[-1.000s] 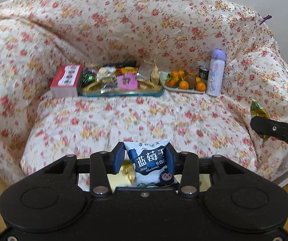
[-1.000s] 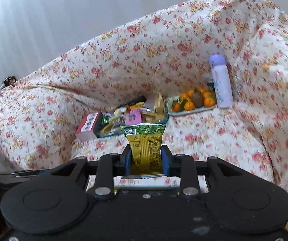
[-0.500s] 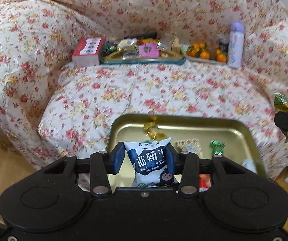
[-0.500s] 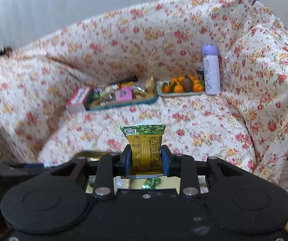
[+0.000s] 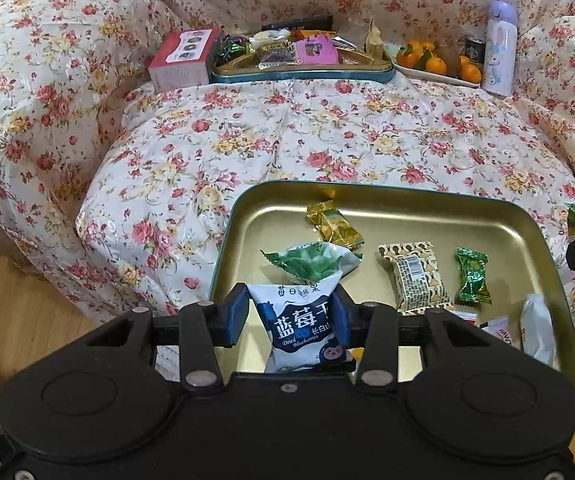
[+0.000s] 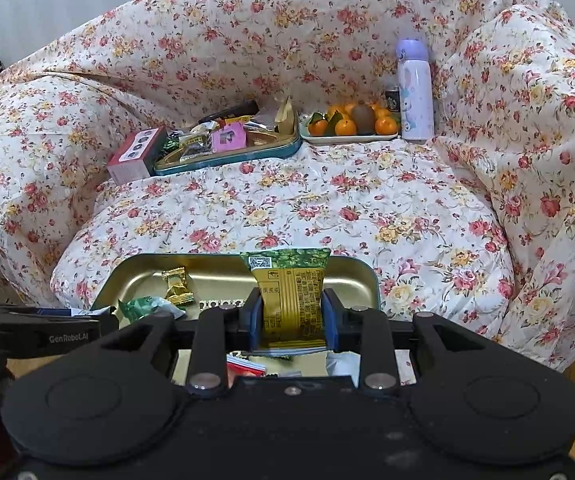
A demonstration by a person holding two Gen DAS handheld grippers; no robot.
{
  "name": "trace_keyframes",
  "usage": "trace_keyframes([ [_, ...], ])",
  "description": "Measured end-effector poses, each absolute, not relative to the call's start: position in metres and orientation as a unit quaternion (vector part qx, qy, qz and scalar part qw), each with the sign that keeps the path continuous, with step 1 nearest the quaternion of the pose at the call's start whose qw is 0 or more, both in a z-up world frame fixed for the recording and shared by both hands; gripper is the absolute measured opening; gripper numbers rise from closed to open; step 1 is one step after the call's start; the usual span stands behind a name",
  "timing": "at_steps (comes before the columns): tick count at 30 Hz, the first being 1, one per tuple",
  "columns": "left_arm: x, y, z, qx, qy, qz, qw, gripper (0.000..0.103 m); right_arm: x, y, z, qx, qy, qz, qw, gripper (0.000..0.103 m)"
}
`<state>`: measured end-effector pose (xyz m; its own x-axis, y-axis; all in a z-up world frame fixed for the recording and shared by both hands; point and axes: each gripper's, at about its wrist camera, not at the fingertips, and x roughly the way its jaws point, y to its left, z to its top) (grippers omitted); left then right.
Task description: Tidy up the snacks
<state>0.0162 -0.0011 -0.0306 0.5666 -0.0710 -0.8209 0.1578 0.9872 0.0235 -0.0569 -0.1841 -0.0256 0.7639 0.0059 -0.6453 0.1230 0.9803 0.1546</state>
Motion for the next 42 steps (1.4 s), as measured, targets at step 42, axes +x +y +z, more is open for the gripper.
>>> trace_keyframes([
  [42, 0.009, -0.011, -0.025, 0.041, 0.449, -0.071, 0.890, 0.062, -0.025, -0.190, -0.037, 0.099, 0.356, -0.044, 0.928, 0.051],
])
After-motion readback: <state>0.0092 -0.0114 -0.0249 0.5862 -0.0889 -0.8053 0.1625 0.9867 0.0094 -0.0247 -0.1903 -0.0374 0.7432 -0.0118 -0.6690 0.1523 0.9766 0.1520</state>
